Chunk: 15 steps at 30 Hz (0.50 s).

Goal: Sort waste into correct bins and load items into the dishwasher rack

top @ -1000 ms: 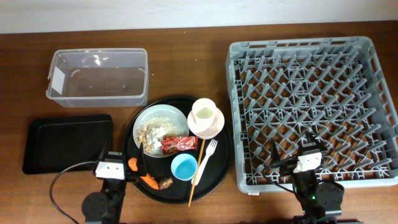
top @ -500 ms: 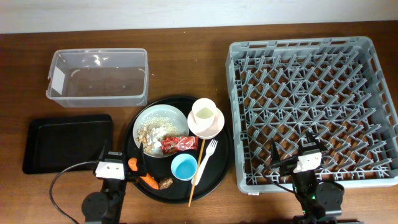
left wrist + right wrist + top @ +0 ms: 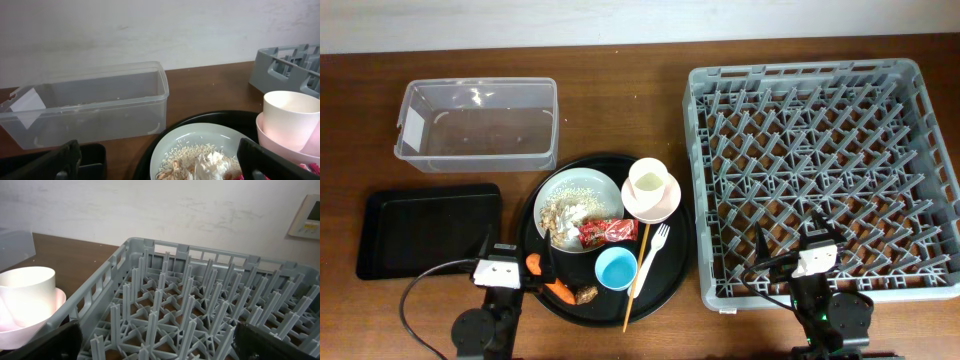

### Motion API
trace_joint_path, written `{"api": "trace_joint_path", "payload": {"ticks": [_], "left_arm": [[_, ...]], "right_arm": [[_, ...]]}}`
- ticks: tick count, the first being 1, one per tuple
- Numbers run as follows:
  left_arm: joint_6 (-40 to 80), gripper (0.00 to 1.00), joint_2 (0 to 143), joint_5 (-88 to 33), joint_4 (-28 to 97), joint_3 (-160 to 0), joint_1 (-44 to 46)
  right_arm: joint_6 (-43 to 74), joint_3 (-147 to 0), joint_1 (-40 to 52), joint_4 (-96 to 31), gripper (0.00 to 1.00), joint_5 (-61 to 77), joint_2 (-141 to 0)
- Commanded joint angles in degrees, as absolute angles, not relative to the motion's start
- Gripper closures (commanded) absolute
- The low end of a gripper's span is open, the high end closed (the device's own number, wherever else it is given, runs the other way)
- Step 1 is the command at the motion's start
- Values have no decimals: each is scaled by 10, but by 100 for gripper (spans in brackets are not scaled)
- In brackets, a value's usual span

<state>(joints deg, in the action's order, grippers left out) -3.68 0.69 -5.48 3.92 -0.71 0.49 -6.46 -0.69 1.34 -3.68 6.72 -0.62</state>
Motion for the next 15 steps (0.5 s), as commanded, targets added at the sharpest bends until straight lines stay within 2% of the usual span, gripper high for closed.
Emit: {"api": "trace_joint_path", "payload": {"ticks": [1,15], "left_arm": [[-44,1,4,-49,43,-5,7],[-44,1,4,-21,46,-5,7]], "right_arm": [[-67,-3,19,-39,1,69,-4],[-66,-3,19,-39,2,71,-4]]}}
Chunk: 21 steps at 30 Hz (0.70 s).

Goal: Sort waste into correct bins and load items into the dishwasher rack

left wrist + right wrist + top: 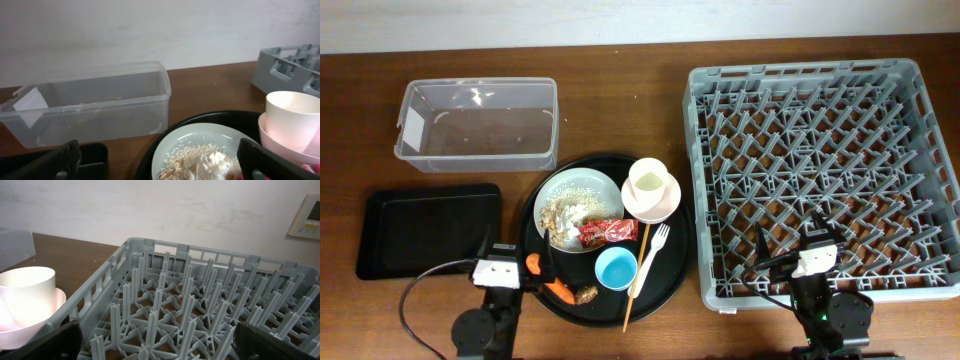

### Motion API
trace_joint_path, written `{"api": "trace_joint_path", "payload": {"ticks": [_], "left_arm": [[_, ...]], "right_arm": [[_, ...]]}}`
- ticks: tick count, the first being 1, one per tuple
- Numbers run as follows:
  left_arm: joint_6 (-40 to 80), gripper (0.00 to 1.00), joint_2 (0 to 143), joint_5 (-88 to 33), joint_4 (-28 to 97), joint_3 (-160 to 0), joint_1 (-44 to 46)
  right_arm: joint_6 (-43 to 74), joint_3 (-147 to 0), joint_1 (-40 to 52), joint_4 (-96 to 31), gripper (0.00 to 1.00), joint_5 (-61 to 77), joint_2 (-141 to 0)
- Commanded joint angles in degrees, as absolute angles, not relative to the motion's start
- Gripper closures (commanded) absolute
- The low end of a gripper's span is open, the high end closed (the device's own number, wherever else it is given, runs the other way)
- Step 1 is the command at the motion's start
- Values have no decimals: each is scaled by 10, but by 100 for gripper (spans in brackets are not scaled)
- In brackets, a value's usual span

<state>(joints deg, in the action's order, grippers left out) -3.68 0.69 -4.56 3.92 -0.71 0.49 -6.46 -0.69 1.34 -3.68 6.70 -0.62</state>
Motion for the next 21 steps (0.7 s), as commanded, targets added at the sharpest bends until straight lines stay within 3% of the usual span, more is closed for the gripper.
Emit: {"api": "trace_joint_path", "payload": {"ticks": [1,4,9,17,21], "left_arm": [[-44,1,4,-21,46,-5,7],[-39,1,11,-21,51,-7,7],[-39,1,83,-21,213,-125,7],[-19,1,348,-101,319,-337,7],[-20,1,517,-115,460,-500,7]], "right_arm": [[-58,-3,19,-39,1,75,-4],[20,-3,19,-39,1,77,-6],[81,-73,19,-143,1,125,-68],[80,-386,19,-440,1,133,-309],[78,-527,19,-585,1,133,-447]]}}
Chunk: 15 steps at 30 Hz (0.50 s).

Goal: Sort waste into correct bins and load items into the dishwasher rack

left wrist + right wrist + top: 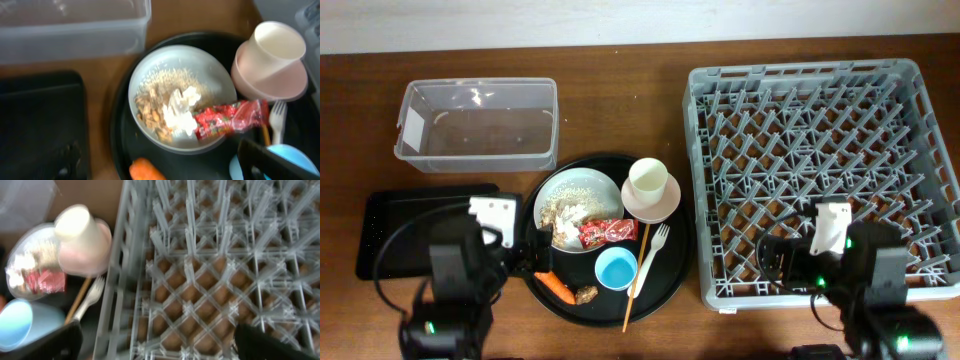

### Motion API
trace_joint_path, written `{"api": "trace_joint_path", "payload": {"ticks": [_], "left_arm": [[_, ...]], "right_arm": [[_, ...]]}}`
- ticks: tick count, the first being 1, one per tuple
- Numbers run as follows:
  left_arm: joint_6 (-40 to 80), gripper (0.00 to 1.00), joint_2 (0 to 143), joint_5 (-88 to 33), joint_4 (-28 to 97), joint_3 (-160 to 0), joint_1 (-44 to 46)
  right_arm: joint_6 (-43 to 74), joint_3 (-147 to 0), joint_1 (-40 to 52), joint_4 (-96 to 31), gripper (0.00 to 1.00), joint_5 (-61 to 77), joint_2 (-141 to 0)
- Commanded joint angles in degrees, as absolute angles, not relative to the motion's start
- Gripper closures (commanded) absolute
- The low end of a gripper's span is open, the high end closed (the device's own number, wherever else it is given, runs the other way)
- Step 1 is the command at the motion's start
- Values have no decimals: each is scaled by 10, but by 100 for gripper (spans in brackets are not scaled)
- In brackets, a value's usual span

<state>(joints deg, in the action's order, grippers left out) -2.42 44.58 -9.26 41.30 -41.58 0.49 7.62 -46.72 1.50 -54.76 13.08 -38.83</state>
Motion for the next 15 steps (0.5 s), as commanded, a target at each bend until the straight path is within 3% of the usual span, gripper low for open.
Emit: {"api": "trace_joint_path", "payload": {"ticks": [1,6,15], "left_arm": [[-20,1,556,-119,495,-540,7],[-20,1,662,-133,514,-589,7],[7,1,838,-146,452,-589,8]], "right_arm": [[78,-541,19,-597,1,133,-475],[78,-550,17,-640,1,60,-561],[78,-550,18,-642,1,29,-566]]}}
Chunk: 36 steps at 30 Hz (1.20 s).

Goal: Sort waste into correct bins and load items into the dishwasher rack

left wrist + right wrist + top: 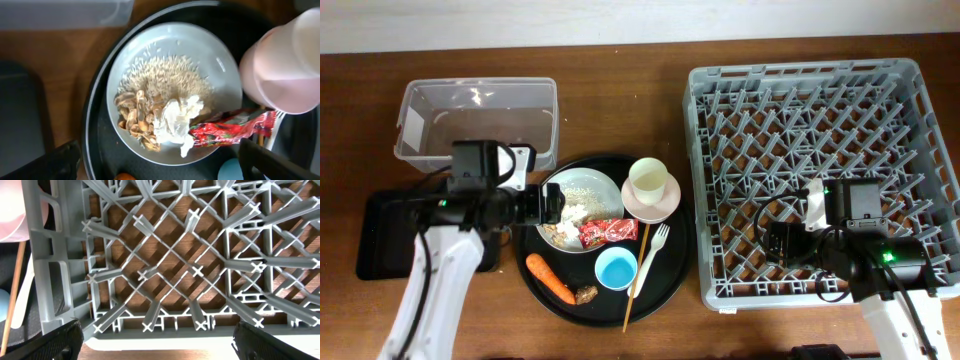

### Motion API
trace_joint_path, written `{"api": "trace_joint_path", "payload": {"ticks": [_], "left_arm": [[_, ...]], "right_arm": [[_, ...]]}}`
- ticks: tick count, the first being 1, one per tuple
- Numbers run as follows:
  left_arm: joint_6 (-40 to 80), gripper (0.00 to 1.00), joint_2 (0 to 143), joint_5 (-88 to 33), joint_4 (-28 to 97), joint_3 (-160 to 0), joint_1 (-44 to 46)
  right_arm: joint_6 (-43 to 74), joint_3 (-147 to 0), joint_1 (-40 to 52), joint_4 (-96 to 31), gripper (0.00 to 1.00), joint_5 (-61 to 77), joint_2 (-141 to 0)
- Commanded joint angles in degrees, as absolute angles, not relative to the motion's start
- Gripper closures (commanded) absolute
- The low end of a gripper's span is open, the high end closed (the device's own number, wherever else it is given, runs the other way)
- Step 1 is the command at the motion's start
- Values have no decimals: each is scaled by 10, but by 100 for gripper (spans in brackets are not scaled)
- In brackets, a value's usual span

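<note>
A round black tray carries a grey plate of rice, scraps, a crumpled napkin and a red wrapper. Also on it are a white cup in a pink bowl, a blue cup, a white fork, a chopstick and a carrot. My left gripper hangs open over the plate's left edge, holding nothing. Over the front left of the grey dish rack, my right gripper is open and empty.
A clear plastic bin stands at the back left. A flat black tray bin lies in front of it, partly under my left arm. A small brown scrap lies near the carrot.
My left arm has moved back and right, from beside the round tray's left front to over the plate. My right gripper has moved a little further over the rack. Both stay open.
Both arms sat low at the table's front edge, wrist cameras facing the wall, for two moments. Then they were raised and tilted down toward the tray and the rack. Now the left is over the plate and the right over the rack's front left.
</note>
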<state>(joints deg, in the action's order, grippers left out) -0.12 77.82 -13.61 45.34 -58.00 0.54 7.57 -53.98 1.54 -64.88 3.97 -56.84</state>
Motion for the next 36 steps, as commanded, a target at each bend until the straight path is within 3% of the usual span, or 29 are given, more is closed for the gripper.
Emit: {"api": "trace_joint_path", "payload": {"ticks": [1,8,10,13,17,19,22,25,30,36], "left_arm": [[7,1,857,-147,455,-589,8],[9,26,919,-137,452,-589,63],[9,28,920,-137,455,-589,74],[9,45,920,-137,463,-586,81],[9,49,921,-137,460,-567,81],[9,59,921,-137,458,-563,82],[9,65,921,-137,459,-563,82],[9,81,921,-138,459,-563,82],[9,98,921,-138,461,-563,81],[8,100,920,-138,531,-675,81]], "right_arm": [[78,-550,18,-640,1,29,-566],[78,-550,18,-637,1,29,-566],[78,-550,18,-636,1,29,-566],[78,-550,18,-637,1,29,-566],[78,-550,18,-637,1,29,-566],[78,-550,18,-637,1,29,-566],[78,-550,18,-637,1,29,-566],[78,-550,18,-637,1,29,-566],[78,-550,18,-637,2,29,-566],[78,-550,18,-637,1,29,-566]]}}
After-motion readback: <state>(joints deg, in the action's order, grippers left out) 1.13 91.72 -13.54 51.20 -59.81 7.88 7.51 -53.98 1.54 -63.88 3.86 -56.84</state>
